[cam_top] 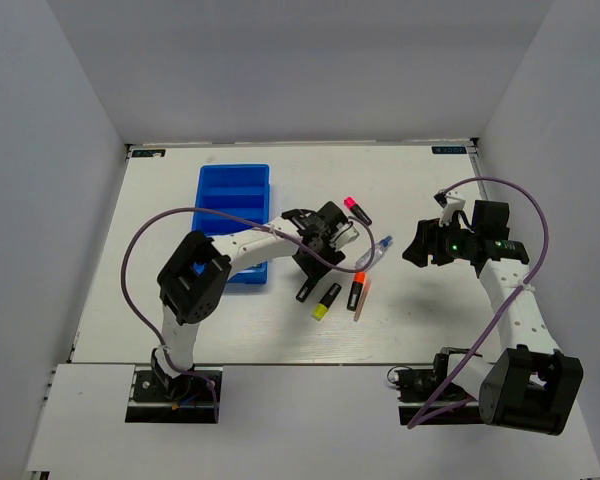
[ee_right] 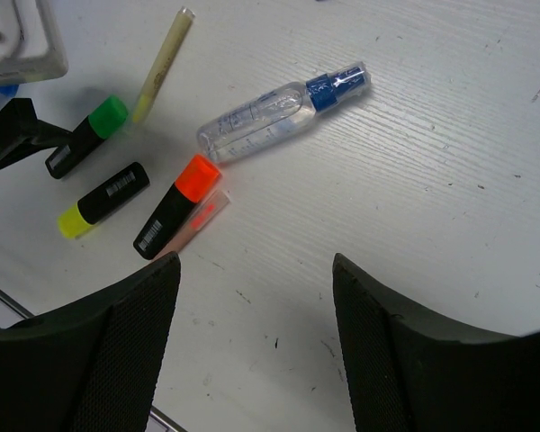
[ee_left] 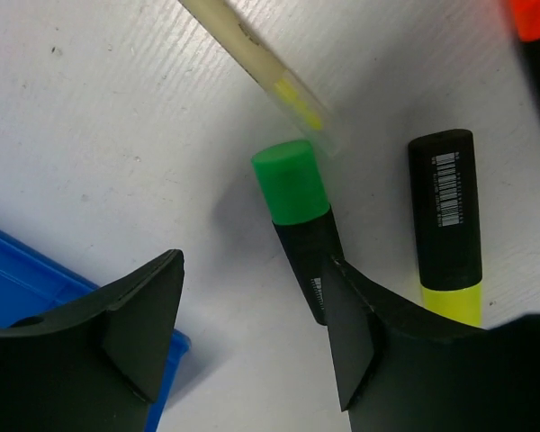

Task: Sort the stationery into containers
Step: Pick up the pen from the center of the board.

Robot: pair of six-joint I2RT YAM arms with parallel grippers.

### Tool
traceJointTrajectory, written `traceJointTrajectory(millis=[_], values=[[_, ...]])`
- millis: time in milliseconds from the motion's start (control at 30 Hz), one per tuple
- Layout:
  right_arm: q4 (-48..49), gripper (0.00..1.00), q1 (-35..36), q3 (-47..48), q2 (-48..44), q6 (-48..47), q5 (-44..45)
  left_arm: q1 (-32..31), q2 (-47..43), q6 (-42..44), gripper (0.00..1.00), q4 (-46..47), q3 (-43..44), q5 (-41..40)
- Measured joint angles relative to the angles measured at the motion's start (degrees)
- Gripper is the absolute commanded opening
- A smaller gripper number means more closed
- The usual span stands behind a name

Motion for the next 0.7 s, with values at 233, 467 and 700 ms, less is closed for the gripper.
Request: traceJointTrajectory(millis=[233, 467, 700], values=[[-0.2, 0.73, 0.0, 0.0, 0.0, 0.0, 0.0, -0.7, 0.0, -1.4, 0.72, 1.7, -2.1, 0.8], [-0.4, 0.74, 0.0, 0.0, 0.0, -0.1, 0.0, -0.7, 0.0, -3.7, 0.65, 4.1, -4.6, 2.7], [-0.4, 0.74, -0.1, 0.0, 0.0, -0.2, 0.0, -0.8, 0.2, -6.9, 0.43, 6.6, -7.2, 3.3]])
